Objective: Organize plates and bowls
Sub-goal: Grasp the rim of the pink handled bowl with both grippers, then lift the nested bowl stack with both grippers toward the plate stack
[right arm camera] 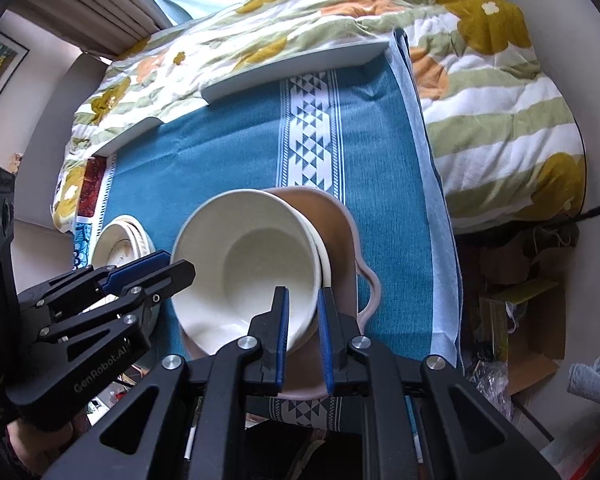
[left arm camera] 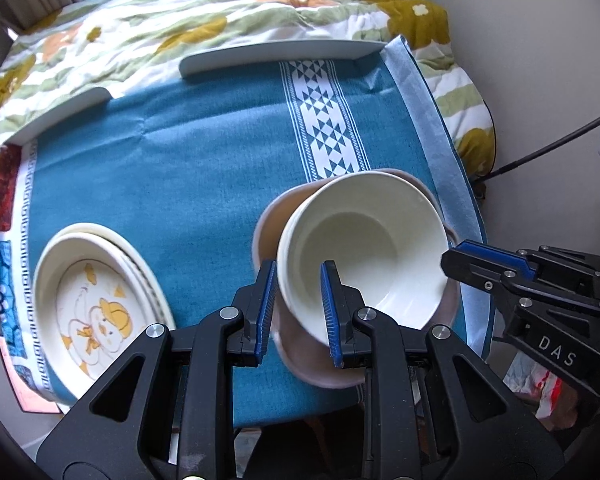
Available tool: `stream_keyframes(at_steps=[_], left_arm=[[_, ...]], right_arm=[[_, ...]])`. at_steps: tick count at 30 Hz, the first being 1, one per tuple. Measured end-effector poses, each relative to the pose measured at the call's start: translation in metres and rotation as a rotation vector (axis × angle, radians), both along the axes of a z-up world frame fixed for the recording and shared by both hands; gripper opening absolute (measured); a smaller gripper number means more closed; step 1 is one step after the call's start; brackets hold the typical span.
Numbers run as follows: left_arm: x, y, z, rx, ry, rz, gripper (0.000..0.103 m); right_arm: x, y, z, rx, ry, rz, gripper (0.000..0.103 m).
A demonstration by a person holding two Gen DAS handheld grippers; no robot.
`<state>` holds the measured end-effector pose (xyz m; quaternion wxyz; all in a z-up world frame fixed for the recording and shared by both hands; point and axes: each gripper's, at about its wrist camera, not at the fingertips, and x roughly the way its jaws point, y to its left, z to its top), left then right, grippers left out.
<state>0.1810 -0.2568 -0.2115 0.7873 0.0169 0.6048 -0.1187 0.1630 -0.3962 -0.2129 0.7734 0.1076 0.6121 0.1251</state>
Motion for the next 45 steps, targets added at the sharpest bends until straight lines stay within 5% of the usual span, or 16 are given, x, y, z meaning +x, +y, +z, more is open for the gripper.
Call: stream_keyframes(at_steps=[8,9,10,12,15,16,30,39,42,45], left_arm=[[-0.022,0.021,0.055,-0.023,-0.152,-0.014,0.024],[-0.026,0.023,0.062,-0.018,-0.177,-0.024,0.034],[-0.029,0.024,0.066,-0.016,-0.191,-0.028,0.063],[-0.036,0.031,0.072,-0.019,-0.219,-0.027,0.102],[-0.046,0.039,0.068,-0.024,-0.213,-0.029,0.103],[-0.049,0.041,0.063,-0.021,-0.199,-0.032,0.103],[-0.058,0.04,-0.019,-0.017,-0.025,-0.088,0.102],[-0.037,0.024,-0.053,0.002,0.039,-0.127,0.102],[-0.031,0.019,-0.063,0.002,0.055,-0.134,0.094],[-0.028,0.012,-0.074,0.015,0.065,-0.158,0.074]], right_arm=[[-0.015,-0.009,0.035,0.024,-0.095,0.047,0.013],[-0.017,-0.01,0.039,0.016,-0.106,0.052,0.013],[-0.02,-0.011,0.043,-0.005,-0.117,0.058,0.014],[-0.026,-0.013,0.049,-0.043,-0.131,0.07,0.027],[-0.034,-0.016,0.05,-0.068,-0.138,0.095,0.081],[-0.036,-0.017,0.05,-0.077,-0.141,0.106,0.09],[-0.029,-0.003,-0.012,-0.322,-0.059,0.303,0.09],[-0.015,0.013,-0.042,-0.339,-0.003,0.396,0.088],[-0.012,0.015,-0.051,-0.303,0.006,0.412,0.08],[-0.013,0.019,-0.059,-0.286,-0.003,0.433,0.07]])
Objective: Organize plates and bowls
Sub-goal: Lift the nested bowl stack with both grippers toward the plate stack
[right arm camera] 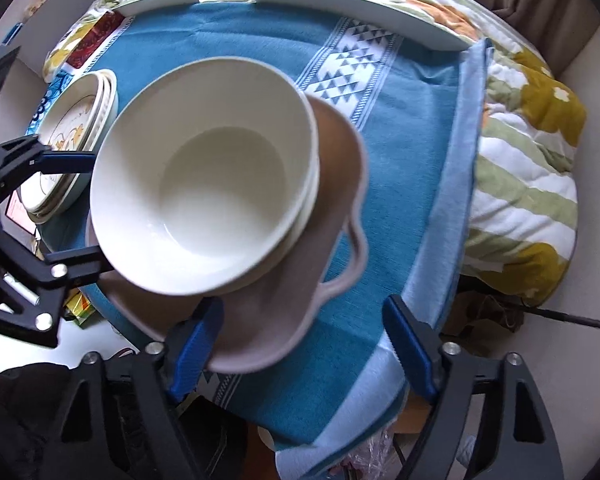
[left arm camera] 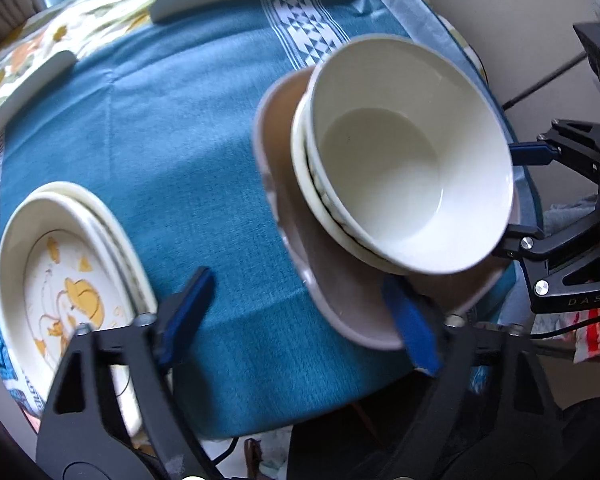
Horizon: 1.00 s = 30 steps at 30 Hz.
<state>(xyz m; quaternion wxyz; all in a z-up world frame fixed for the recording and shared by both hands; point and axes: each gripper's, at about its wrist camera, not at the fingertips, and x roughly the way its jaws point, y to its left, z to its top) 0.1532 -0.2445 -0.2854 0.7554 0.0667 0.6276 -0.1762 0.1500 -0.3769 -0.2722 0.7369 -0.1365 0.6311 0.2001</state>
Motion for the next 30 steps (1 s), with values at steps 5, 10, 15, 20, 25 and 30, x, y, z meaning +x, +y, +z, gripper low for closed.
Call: stream_keyframes(at_steps=[5,10,15,20,25,30], left_arm=[[0.004,-0.01,-0.017,-0.016,0.008,-0.033,0.045],[0.006,-0.009,-0.021,-0.101,-0.004,-0.028,0.04],[0.006,-0.015,-0.02,-0.13,-0.017,-0.037,0.03],[0.007,-0.014,-0.016,-0.067,-0.018,0.013,0.03],[0.014,-0.016,-0.015,-0.028,-0.029,0.026,0.026],[0.009,-0.025,-0.017,-0.029,-0.056,0.018,0.014]], right_arm=[[-0.003,0.004,-0.012,0.045,-0.012,0.033,0.05],[-0.006,0.008,-0.016,0.064,-0.058,0.051,0.031],[-0.008,0.005,-0.016,0.081,-0.101,0.046,0.025],[-0.006,0.002,-0.015,0.094,-0.109,0.044,0.023],[-0.005,-0.001,-0.014,0.098,-0.112,0.046,0.022],[-0.008,-0.003,-0.013,0.11,-0.12,0.043,0.022]])
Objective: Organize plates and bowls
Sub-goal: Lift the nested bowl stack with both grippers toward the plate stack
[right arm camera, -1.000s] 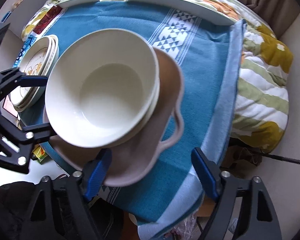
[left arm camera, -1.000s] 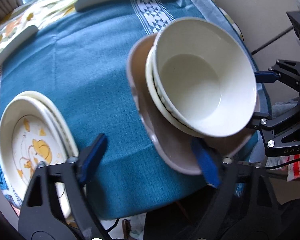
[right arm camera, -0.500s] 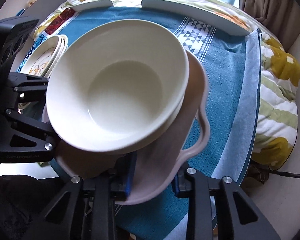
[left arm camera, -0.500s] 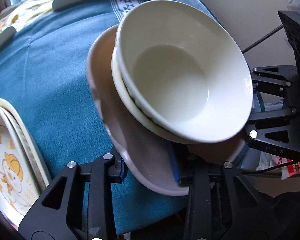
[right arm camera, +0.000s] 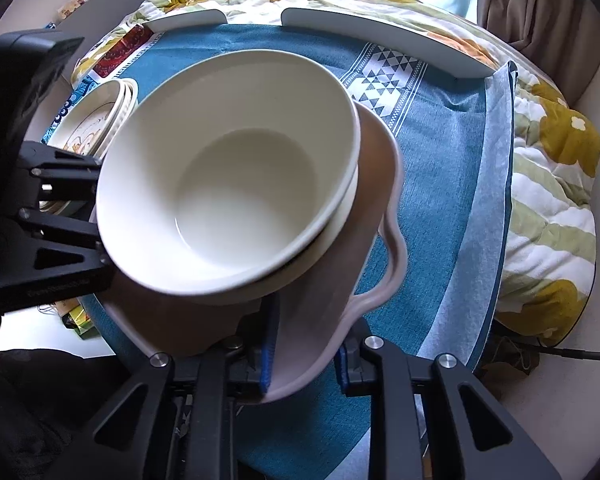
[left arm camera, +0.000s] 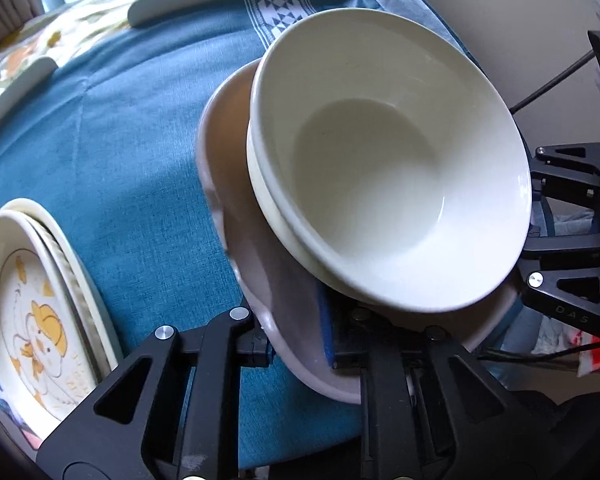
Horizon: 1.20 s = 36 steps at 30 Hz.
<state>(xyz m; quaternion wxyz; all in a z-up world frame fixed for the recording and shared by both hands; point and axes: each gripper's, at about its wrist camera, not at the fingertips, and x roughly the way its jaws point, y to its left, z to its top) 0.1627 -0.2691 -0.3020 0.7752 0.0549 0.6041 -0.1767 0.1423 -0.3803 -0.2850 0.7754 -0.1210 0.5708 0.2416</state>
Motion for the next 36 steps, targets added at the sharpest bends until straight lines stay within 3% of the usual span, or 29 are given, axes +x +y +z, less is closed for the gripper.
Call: stream_keyframes(at_steps=[9,19,26,31,36], left_arm=[[-0.018,0.015,0.011,-0.005,-0.031,0.03,0.014],[-0.035,0.05,0.08,-0.011,-0.079,0.13,0.014],[-0.042,0.099,0.108,0.019,-0.116,0.161,0.014],[-0.047,0.15,0.104,0.024,-0.105,0.146,0.014],[-0.041,0.192,0.085,0.036,-0.076,0.075,0.014]], right_arm=[[-0.006,0.002,0.008,0.008,-0.029,0.016,0.022],[-0.002,0.028,0.075,0.017,-0.065,0.116,0.022],[-0.009,0.078,0.099,0.032,-0.099,0.157,0.022],[-0.015,0.123,0.096,0.034,-0.099,0.156,0.022],[-0.023,0.169,0.081,0.054,-0.062,0.074,0.022]])
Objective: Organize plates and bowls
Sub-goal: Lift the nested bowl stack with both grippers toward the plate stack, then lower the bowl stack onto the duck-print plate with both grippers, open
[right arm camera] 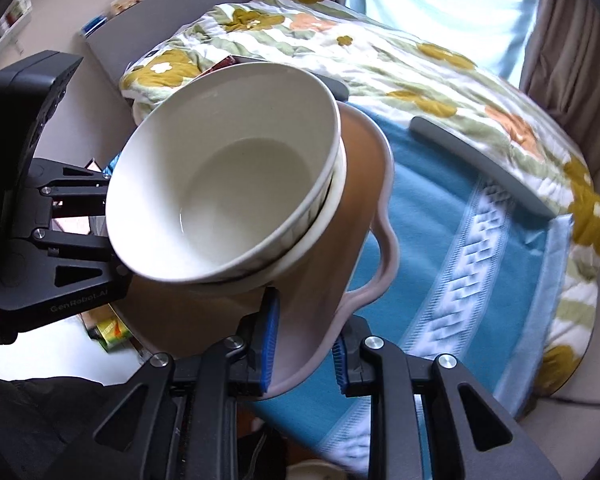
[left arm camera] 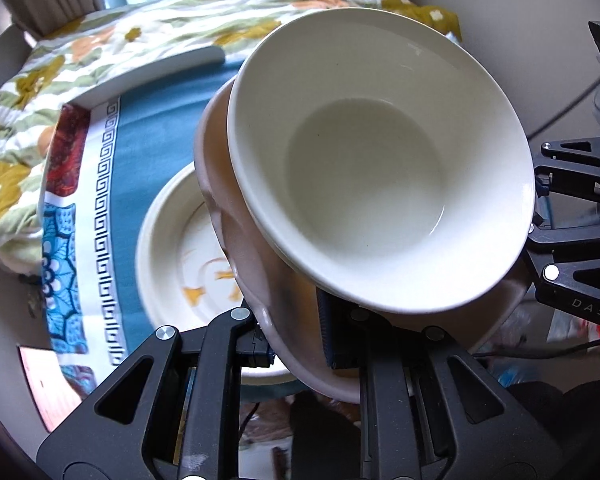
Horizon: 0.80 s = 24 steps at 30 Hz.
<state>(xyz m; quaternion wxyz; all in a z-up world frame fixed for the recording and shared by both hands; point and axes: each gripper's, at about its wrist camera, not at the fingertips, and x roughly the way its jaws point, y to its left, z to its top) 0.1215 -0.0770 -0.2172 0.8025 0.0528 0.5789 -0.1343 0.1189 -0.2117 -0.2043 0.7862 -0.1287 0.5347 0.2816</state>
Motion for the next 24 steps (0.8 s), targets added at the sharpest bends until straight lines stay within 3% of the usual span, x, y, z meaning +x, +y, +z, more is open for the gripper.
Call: stream_keyframes(at_steps=[9,20,24], left_arm=[[0.007,0.052,-0.034,0.016,0.018,-0.08,0.014],[0.008,0.066,-0.052,-0.011,0.003,-0.063,0.014],[0.008,0.066,-0.05,0.012,-0.014,-0.05,0.014]], right_arm=[[-0.01,0.059,-0.031,-0.007,0.024,-0.111,0.022],[-0.004,0.072,-0.05,-0.011,0.034,-0.163,0.022],[-0.001,0.072,-0.052,0.001,0.043,-0.176,0.022]])
